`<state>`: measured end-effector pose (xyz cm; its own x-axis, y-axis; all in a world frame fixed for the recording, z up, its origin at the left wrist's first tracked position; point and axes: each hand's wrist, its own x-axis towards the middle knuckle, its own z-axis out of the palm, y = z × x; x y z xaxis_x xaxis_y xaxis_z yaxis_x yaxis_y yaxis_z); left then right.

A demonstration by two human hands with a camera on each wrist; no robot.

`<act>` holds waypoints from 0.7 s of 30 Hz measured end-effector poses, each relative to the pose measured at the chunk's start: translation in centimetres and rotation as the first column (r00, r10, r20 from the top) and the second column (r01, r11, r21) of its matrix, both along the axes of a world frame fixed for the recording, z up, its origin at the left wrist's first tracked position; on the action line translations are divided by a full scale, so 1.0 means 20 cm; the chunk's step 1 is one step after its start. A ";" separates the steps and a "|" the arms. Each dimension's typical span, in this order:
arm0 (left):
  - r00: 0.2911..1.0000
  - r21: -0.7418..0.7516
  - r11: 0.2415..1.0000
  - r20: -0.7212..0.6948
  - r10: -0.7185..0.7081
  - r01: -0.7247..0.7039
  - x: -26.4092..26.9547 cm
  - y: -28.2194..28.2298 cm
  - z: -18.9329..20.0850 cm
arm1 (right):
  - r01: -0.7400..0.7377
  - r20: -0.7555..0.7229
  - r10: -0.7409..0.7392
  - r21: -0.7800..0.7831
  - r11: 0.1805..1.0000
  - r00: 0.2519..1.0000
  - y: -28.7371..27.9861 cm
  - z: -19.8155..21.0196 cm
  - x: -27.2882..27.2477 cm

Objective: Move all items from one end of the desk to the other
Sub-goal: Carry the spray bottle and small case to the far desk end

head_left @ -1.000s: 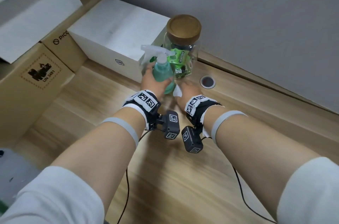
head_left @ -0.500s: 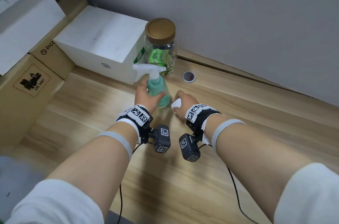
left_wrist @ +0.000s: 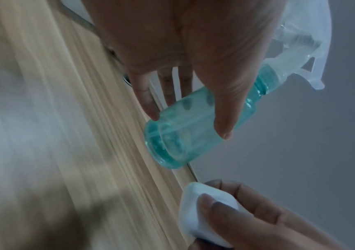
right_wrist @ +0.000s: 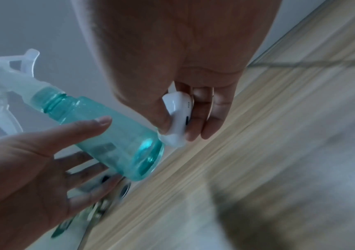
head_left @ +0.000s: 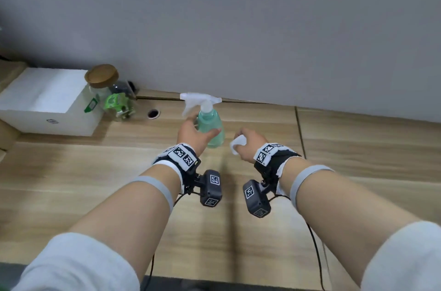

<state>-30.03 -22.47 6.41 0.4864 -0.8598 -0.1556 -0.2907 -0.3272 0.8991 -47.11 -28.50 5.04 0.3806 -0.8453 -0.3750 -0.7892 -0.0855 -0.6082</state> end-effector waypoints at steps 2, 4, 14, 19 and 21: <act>0.999 -0.016 0.999 0.000 -0.052 0.052 -0.36 -0.04 0.04 | 0.061 0.038 -0.062 0.011 0.998 0.997 0.03 0.03 -0.36; 0.993 -0.032 0.992 -0.006 -0.119 0.118 -0.73 -0.07 0.07 | 0.141 0.082 -0.142 0.018 0.990 0.987 0.07 0.05 -0.72; 0.879 -0.017 0.880 -0.040 -0.476 0.475 -2.29 -0.25 0.21 | 0.631 0.141 -0.629 0.033 0.775 0.765 0.17 0.22 -2.32; 0.783 -0.003 0.783 -0.032 -0.622 0.622 -2.75 -0.37 0.22 | 0.776 0.194 -0.764 0.015 0.630 0.616 0.20 0.25 -2.80; 0.745 0.008 0.745 -0.023 -0.667 0.667 -2.90 -0.41 0.22 | 0.795 0.187 -0.780 -0.012 0.606 0.597 0.22 0.28 -2.94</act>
<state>-88.07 -30.70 10.74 -0.2132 -0.9614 -0.1737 -0.4240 -0.0692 0.9030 -105.82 -24.02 10.61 -0.4062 -0.8675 -0.2873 -0.4756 0.4691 -0.7442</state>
